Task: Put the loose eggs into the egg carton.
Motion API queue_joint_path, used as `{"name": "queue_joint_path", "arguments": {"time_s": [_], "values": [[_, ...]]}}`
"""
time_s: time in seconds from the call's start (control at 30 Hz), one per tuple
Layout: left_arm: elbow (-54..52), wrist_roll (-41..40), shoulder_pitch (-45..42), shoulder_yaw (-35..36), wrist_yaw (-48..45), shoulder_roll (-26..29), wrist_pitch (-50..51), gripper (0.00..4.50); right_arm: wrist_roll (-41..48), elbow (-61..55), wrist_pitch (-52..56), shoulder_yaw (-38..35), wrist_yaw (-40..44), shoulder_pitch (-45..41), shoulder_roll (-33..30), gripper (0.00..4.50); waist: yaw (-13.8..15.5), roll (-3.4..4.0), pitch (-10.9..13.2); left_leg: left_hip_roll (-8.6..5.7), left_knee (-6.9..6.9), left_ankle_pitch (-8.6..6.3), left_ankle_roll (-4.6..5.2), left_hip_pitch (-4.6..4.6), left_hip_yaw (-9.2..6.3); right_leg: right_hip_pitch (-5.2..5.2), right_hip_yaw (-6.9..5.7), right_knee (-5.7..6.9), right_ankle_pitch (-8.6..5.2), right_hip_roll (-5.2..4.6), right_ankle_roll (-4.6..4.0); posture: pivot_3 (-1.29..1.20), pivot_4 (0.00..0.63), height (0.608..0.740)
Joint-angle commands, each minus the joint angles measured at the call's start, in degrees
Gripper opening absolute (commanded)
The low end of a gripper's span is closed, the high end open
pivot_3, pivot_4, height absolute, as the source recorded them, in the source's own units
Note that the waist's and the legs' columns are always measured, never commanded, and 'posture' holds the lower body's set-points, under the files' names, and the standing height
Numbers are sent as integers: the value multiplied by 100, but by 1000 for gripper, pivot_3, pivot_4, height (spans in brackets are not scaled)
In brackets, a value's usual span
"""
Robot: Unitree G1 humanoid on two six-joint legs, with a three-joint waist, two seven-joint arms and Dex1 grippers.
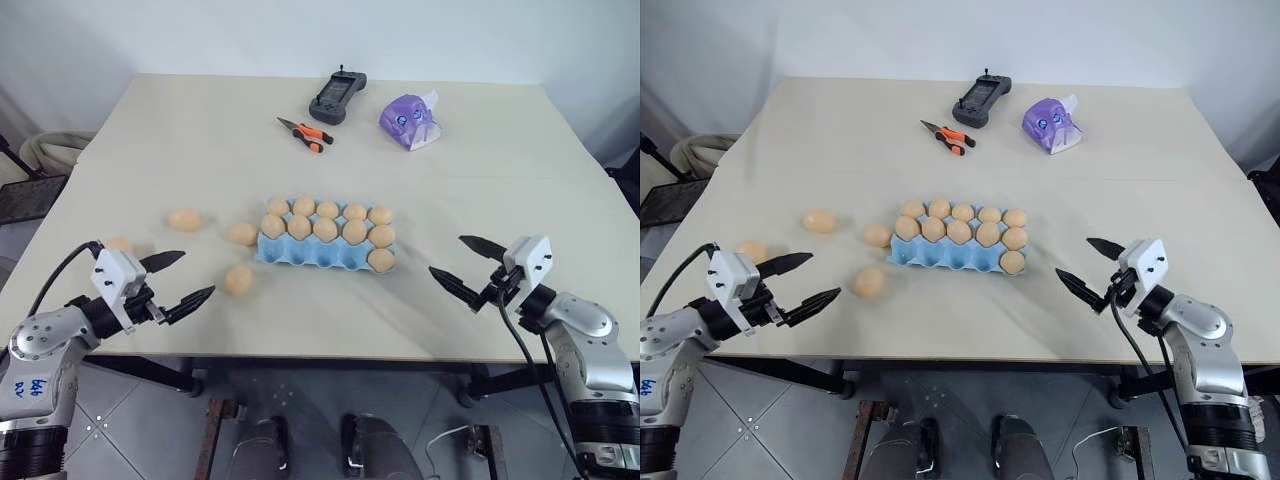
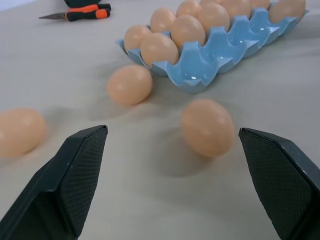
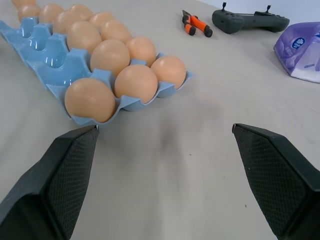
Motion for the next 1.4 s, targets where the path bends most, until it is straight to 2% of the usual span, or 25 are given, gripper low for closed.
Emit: {"name": "queue_joint_path", "arguments": {"time_s": [0.03,0.3,0.47,0.7,0.83,0.97,1.07,1.3,1.4], "values": [[-274,70,100,59,107,2,-64,4487,74,-278,-18,-76,12,28,-24,4500,3,0,0,0,1,0,0,0,0,0,0,2,0,0,0,0,150,740],[-577,-167,165,-108,-15,-29,319,4487,196,-425,-65,-82,291,131,-66,4500,12,1,-1,-1,7,0,1,1,-2,3,1,4,1,-2,2,0,150,740],[-555,32,-119,-472,105,-168,403,4487,389,-985,-125,-285,747,759,-343,4500,34,3,-2,-2,5,0,1,-1,-3,4,-1,0,1,-2,1,0,150,740],[121,880,-734,-1099,557,-301,286,4487,795,-1929,-270,-743,1280,1887,-662,4500,31,4,-3,-3,13,2,6,8,-4,19,-2,3,6,2,10,0,150,740],[720,1123,-1266,-1275,862,-564,290,4487,817,-2075,-94,-778,1114,1971,-685,4500,26,1,-5,-2,17,4,10,17,-2,24,2,4,13,4,11,0,150,740],[975,1193,-1501,-1539,753,-742,372,4487,787,-2215,21,-690,908,1902,-601,4500,43,2,-6,-3,20,5,11,16,-2,24,2,4,16,3,10,0,150,740],[1084,1154,-1565,-1598,684,-770,459,3857,778,-2307,81,-642,789,1886,-567,4500,36,2,-6,-2,19,6,12,12,-2,21,2,2,15,3,10,0,150,740],[968,948,-1542,-1370,557,-680,497,1769,762,-2378,169,-628,630,1871,-545,4500,40,3,-7,-3,22,8,15,13,-2,22,1,5,17,3,12,0,150,740],[749,527,-1769,-1190,321,-709,686,1690,753,-2406,210,-635,561,1899,-531,4500,41,3,-7,-2,22,8,15,13,-3,22,1,5,18,2,11,0,150,740]]}}
